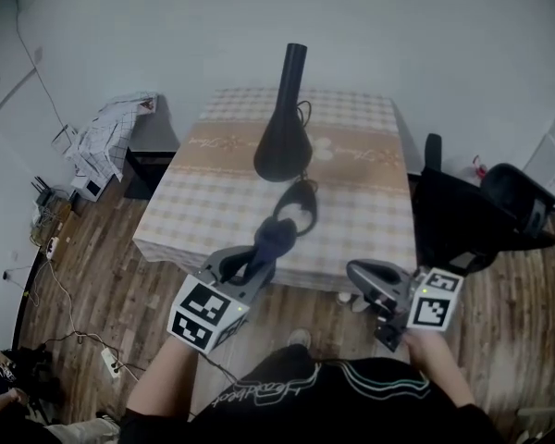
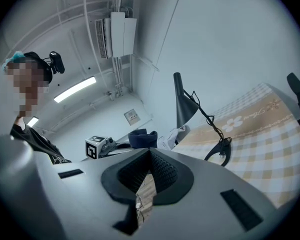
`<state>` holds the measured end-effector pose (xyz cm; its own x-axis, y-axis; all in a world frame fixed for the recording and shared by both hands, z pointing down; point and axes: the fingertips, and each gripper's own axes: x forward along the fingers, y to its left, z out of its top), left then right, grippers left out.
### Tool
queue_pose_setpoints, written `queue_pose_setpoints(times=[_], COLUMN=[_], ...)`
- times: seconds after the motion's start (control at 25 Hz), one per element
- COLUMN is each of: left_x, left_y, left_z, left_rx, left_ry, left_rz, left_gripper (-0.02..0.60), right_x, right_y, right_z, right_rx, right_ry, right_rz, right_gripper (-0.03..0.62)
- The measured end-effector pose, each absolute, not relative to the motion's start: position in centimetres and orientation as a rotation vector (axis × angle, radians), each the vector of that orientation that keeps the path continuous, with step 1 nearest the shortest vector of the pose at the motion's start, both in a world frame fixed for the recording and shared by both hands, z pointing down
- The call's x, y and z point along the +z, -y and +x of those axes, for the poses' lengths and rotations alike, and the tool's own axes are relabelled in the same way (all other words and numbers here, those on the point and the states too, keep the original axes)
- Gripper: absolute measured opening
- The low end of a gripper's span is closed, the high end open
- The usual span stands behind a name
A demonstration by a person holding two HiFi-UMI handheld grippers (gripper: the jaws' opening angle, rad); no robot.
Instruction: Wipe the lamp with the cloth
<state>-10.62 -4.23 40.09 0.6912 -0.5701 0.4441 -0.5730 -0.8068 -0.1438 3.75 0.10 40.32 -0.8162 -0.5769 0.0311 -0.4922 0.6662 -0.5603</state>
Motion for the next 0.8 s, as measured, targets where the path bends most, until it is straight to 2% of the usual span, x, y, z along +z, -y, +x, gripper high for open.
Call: queue_pose_setpoints(times=[0.44, 0.8], left_x=[36.9, 35.7], left_y=[4.1, 8.7], left_z=[-14.7, -15.1], left_rx=[0.376, 0.287], left_ry=[1.120, 0.999], left_rz=[2.769, 2.810], left_gripper=[0.072, 0.072], right_x=[39.4, 37.8], right_y=[0.2, 4.4], right_z=[2.1, 0.7], right_rx=[-0.776, -0.718], right_ry=[-2.801, -2.801], right_rz=[-0.835, -0.918], right_gripper=[0.011, 0.011])
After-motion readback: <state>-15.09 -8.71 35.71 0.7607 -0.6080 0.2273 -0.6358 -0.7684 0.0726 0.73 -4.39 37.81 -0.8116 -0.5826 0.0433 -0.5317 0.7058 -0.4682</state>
